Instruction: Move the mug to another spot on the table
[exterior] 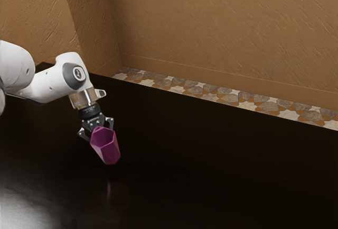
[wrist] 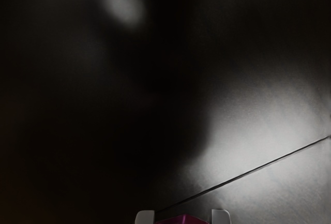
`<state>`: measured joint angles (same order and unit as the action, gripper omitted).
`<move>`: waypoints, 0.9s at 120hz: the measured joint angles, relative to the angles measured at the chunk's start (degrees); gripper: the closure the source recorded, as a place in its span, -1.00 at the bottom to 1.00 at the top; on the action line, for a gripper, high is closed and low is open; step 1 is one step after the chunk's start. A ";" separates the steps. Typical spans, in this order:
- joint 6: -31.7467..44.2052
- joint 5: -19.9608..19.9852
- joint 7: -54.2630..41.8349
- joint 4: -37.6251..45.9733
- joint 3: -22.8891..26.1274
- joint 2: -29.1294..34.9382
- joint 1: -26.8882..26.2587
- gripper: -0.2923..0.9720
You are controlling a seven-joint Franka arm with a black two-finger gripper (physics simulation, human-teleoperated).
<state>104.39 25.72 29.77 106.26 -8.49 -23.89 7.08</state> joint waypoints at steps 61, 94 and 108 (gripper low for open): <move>-2.74 2.20 -1.67 -2.31 0.01 -3.09 2.45 0.71; -4.07 3.12 -1.21 -2.23 0.01 -3.66 2.49 0.70; -4.57 3.35 -0.63 -2.13 0.01 -4.44 2.53 0.71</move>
<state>99.82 29.07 29.14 104.13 -8.48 -28.33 9.61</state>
